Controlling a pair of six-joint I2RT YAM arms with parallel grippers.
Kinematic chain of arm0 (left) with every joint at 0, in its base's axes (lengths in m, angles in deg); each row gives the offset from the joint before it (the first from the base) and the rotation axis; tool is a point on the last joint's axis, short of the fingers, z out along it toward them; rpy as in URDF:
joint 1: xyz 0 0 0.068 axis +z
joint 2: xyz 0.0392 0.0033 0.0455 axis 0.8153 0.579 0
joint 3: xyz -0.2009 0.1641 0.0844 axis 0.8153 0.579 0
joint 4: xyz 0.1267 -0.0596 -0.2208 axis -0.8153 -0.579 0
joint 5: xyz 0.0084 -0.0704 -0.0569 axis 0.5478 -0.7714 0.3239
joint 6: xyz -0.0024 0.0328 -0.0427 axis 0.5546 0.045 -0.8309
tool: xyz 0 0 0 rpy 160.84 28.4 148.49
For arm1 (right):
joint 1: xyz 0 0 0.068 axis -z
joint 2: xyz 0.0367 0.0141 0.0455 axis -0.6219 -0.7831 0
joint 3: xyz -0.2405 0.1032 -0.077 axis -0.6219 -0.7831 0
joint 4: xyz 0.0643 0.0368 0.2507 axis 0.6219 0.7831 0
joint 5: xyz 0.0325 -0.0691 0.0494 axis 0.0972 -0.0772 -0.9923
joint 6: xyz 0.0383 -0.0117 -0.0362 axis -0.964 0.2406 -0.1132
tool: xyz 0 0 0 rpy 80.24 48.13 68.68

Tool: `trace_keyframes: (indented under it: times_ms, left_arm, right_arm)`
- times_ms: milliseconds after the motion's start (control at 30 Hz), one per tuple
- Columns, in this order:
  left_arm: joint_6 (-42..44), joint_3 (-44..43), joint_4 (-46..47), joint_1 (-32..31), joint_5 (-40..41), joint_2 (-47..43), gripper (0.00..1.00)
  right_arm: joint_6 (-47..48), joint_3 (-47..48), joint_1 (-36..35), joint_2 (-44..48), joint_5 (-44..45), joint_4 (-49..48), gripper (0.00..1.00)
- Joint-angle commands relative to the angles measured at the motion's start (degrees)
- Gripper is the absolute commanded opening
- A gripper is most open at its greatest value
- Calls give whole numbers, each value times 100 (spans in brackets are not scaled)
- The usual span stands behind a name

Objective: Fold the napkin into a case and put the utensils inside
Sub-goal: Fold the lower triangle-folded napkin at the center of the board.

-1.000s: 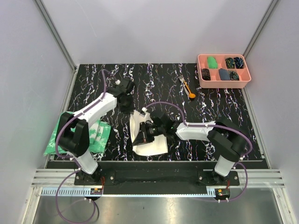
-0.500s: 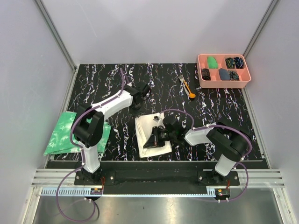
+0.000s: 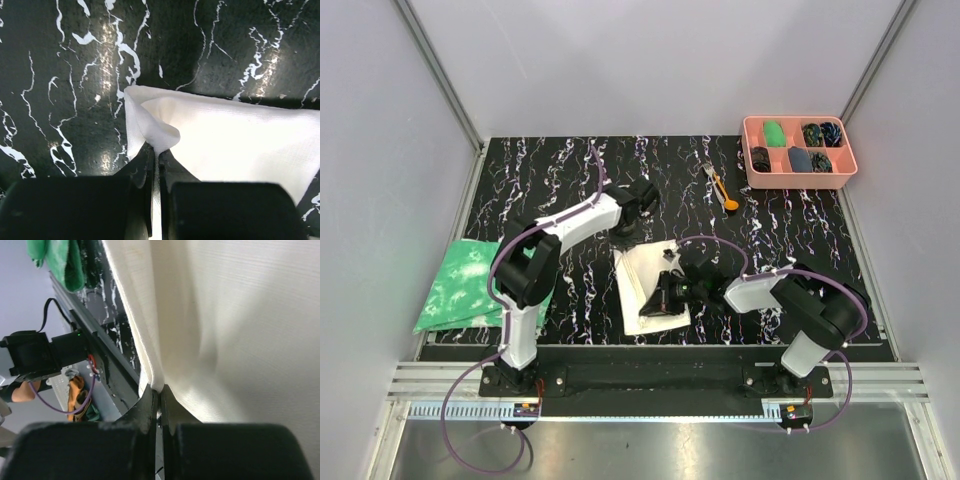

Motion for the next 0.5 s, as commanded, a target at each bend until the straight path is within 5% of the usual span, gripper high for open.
trace_keyframes:
  times_ms: [0, 467]
  left_arm:
    - [-324, -459, 457, -73, 890, 59, 0]
    - [-667, -371, 765, -407, 978, 236, 0]
  right_arm:
    - [351, -70, -63, 205, -84, 1066, 0]
    - [650, 123, -54, 390, 348, 2094, 0]
